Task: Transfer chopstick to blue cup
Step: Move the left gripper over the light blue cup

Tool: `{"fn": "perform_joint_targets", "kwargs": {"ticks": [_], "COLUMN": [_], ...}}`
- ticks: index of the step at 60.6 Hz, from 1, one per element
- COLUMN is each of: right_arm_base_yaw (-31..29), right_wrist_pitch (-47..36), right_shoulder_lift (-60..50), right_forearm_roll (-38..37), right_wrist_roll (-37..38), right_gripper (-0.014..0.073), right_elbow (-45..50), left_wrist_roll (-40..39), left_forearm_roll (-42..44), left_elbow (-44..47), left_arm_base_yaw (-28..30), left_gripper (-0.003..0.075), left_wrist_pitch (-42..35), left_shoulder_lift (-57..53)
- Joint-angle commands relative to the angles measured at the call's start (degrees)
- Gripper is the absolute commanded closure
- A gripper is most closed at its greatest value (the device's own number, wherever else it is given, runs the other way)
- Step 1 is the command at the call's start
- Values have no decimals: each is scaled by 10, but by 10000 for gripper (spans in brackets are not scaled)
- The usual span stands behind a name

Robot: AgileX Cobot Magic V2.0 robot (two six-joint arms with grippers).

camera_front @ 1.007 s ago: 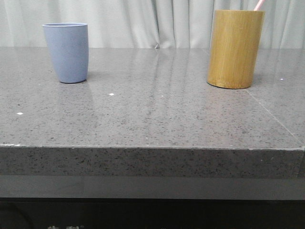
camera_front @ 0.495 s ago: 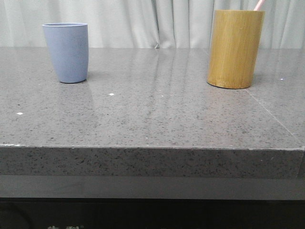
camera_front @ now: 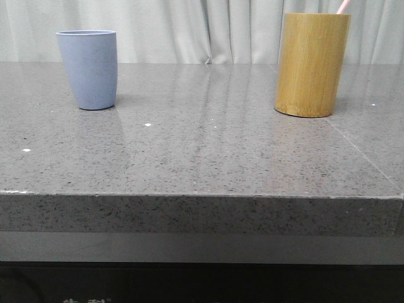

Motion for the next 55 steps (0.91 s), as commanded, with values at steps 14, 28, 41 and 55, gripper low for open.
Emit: {"fn": "perform_joint_targets", "kwargs": {"ticks": [14,28,41,55], "right_arm_base_yaw": [-3,-3,-3,-3], "right_wrist_pitch": [82,79,83,84], "right_shoulder_lift": [173,258,313,345], "right_forearm_roll": [-2,-2,-2,-12], "right_wrist_roll": [-2,-2,-2,-17], "right_gripper": [662,662,662,582], "right_elbow": [-197,-211,-211,-211], "left_wrist_roll": [-3,-3,-3,-3], "left_forearm_roll": [11,10,7,9], "left_elbow": [-192,-206,-206,-206], "left_arm_base_yaw": [1,1,1,1], "left_gripper": [739,739,739,715], "left_wrist_pitch": [128,131,130,129], "left_shoulder_lift": [163,238,291,340]}}
